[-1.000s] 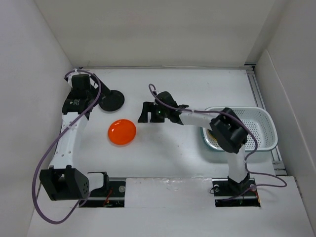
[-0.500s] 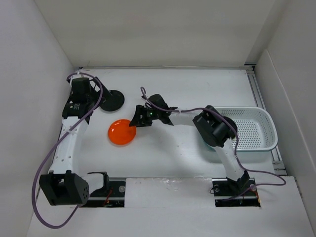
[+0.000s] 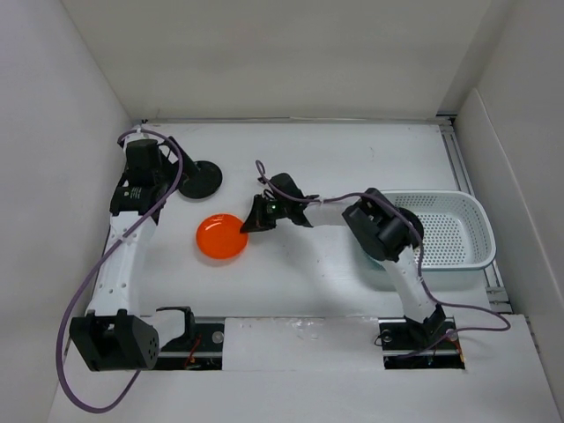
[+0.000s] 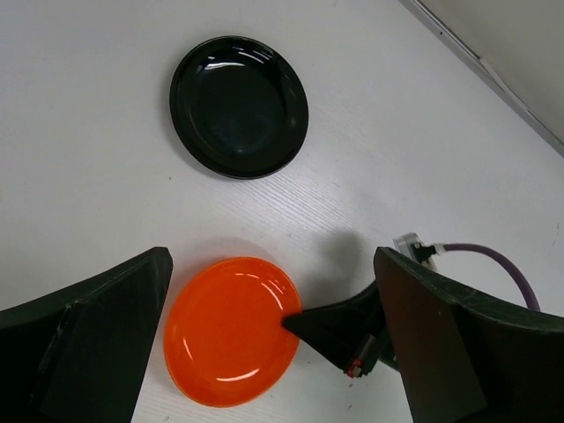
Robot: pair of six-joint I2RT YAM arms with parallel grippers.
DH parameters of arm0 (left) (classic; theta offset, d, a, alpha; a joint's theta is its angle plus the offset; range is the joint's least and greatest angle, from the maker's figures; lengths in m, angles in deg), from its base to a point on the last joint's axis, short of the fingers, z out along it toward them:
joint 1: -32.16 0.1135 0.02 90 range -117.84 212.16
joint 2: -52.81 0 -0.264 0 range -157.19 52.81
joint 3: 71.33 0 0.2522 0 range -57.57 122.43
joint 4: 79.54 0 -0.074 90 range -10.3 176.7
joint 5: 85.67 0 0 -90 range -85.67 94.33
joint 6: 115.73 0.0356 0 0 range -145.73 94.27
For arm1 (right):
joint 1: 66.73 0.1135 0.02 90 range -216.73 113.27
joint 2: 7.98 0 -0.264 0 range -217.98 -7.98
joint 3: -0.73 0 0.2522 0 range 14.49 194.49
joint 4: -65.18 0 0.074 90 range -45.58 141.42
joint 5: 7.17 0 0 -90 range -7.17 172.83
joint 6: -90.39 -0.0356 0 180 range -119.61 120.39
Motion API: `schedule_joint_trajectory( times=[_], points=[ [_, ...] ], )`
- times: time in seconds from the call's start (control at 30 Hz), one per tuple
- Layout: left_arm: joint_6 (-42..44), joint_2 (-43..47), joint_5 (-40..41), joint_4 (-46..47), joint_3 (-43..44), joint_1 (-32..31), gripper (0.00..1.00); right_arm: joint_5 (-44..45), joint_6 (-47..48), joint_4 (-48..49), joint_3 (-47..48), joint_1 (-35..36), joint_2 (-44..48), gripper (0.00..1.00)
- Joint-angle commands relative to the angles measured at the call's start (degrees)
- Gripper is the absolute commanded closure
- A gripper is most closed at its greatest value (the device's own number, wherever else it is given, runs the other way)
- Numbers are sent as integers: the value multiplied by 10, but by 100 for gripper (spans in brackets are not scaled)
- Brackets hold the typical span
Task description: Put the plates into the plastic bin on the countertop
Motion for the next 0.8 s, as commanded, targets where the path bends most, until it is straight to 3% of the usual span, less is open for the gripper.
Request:
schedule_joint_trajectory(
  times=[0.0,0.13,0.27,0.47,0.6,0.77],
  points=[
    [9,24,0,16,-3,0,0,69,19,-5,-58,-11,104,100],
    [9,47,-7,34,-17,0,0,92,33,-5,-151,-43,250,100],
    [9,60,-21,45,-28,0,0,109,55,-22,-255,-120,395,100],
    [9,60,-57,50,-28,0,0,115,101,-92,-397,-307,555,100],
    [9,60,-85,58,-39,0,0,131,76,-103,-498,-428,662,100],
    [9,54,-109,64,-39,0,0,210,55,-178,-595,-561,788,100]
  ],
)
